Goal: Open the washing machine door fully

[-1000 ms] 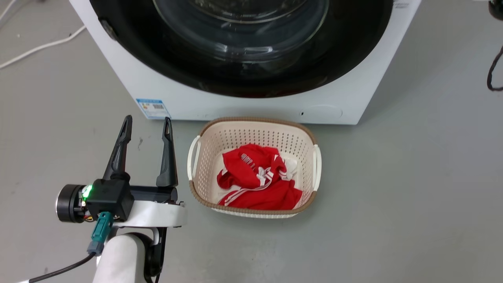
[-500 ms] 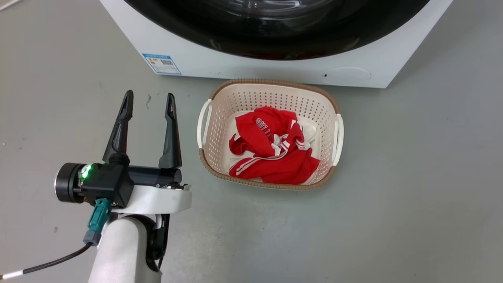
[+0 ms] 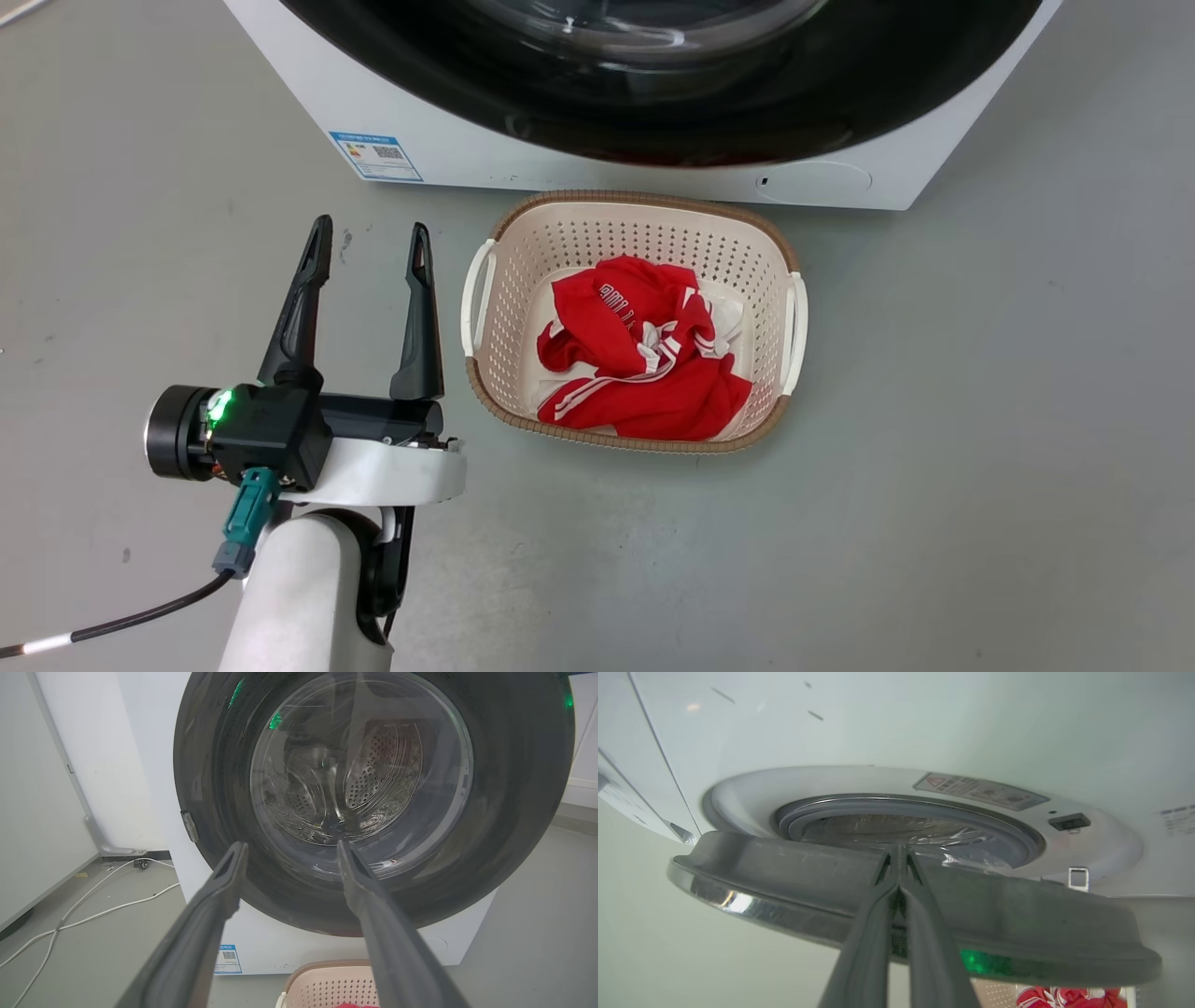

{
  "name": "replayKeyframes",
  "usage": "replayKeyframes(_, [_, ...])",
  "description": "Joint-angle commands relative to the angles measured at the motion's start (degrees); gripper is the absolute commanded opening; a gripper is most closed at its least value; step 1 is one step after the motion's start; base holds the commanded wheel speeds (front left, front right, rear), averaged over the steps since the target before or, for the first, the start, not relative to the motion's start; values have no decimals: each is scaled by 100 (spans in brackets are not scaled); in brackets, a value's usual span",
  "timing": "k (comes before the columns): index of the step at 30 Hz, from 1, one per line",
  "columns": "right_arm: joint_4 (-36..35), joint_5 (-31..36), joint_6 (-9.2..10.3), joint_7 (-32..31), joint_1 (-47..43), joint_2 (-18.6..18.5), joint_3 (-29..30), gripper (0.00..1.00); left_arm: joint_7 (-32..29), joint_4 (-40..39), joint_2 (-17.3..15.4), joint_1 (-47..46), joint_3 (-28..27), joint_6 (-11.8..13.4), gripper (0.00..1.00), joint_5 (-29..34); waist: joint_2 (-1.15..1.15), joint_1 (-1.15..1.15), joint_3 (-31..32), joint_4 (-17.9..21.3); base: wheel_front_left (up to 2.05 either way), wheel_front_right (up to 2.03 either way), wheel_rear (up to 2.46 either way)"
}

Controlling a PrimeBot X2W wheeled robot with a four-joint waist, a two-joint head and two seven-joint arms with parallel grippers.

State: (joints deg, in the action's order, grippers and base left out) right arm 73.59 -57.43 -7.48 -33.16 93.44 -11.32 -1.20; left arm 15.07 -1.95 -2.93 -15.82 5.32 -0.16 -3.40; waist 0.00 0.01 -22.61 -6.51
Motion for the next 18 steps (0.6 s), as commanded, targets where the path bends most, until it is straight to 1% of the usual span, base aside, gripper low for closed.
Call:
replayKeyframes(1, [41,-8,-2,-167,-188,234,-11,0,15,22,6,-28,-1,20,100,15,0,-1,42,33,0,0,0])
replayKeyframes(6, [31,-72,-1,-549,-287,288,23,0,15,85,6,32,14,29,100,-10,0,-1,196,104,0,0,0])
replayKeyframes(10, [-51,-150,-1,-886,-534,388,1,0,15,149,6,100,62,52,100,-18,0,-1,368,137,0,0,0])
replayKeyframes(13, [-226,-247,-2,-1179,-840,477,-38,0,15,215,5,174,68,52,100,-17,0,-1,540,147,0,0,0])
replayKeyframes(18, [-745,-505,-1,-1633,-1451,614,-44,0,15,303,5,350,49,29,100,-5,0,-1,846,151,0,0,0])
